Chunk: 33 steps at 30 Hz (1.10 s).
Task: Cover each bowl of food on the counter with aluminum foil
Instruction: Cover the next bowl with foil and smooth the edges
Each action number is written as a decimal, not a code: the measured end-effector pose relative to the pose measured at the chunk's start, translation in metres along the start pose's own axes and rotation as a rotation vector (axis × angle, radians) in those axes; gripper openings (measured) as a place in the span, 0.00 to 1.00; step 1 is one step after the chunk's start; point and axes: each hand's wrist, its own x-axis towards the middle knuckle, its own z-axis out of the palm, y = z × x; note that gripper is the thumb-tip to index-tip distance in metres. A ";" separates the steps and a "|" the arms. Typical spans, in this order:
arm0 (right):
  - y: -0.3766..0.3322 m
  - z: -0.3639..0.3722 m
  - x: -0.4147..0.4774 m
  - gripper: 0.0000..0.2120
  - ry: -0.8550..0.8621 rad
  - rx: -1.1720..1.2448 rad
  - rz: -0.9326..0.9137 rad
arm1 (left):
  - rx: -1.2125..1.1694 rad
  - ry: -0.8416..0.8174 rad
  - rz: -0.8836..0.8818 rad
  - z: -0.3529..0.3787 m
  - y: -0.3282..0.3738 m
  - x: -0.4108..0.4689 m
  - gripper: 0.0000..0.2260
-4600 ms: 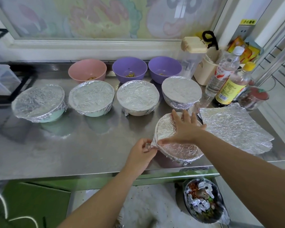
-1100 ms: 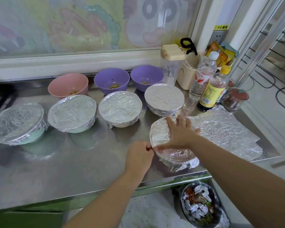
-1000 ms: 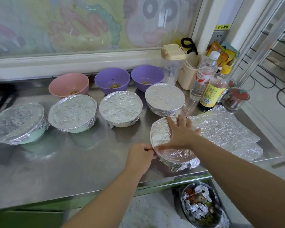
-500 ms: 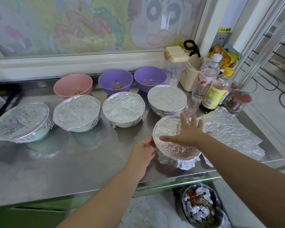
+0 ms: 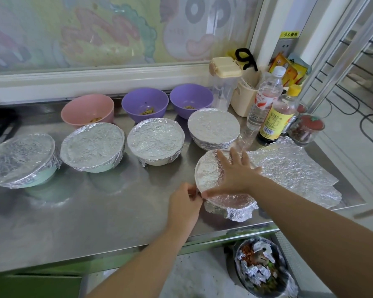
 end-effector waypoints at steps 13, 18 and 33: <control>-0.001 0.000 0.001 0.70 -0.005 -0.013 0.017 | 0.187 0.125 0.211 0.011 -0.010 -0.015 0.04; -0.002 0.000 0.001 0.71 -0.004 -0.011 0.015 | 0.255 0.038 0.276 0.013 -0.010 -0.033 0.09; -0.005 0.002 0.001 0.71 -0.004 -0.004 0.055 | 0.313 -0.495 0.023 0.041 0.016 -0.050 0.40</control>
